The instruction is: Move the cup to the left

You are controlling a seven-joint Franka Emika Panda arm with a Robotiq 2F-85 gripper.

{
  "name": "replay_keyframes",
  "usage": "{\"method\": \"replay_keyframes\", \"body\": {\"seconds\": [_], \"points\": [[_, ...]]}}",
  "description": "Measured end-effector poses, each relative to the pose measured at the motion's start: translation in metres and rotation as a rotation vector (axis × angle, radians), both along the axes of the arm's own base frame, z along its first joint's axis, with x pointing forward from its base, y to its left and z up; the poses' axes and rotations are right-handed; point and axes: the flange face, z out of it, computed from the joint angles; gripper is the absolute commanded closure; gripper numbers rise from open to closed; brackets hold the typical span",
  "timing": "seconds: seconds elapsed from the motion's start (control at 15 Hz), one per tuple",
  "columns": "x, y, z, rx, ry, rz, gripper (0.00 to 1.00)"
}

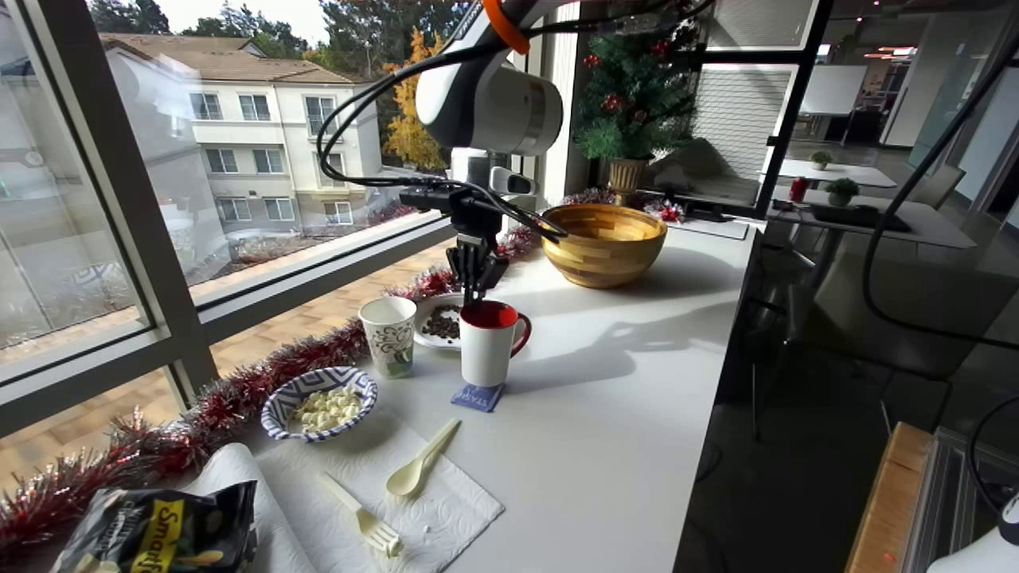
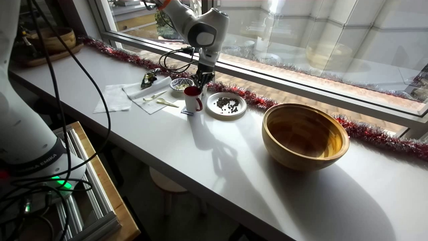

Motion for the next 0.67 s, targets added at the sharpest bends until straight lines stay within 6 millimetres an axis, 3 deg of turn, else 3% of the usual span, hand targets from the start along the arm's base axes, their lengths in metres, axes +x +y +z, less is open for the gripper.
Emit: {"method": "replay_keyframes", "body": {"seconds": [0.67], "points": [[-0.001,0.001,-0.019,-0.002,0.005,-0.006,0.98]]}}
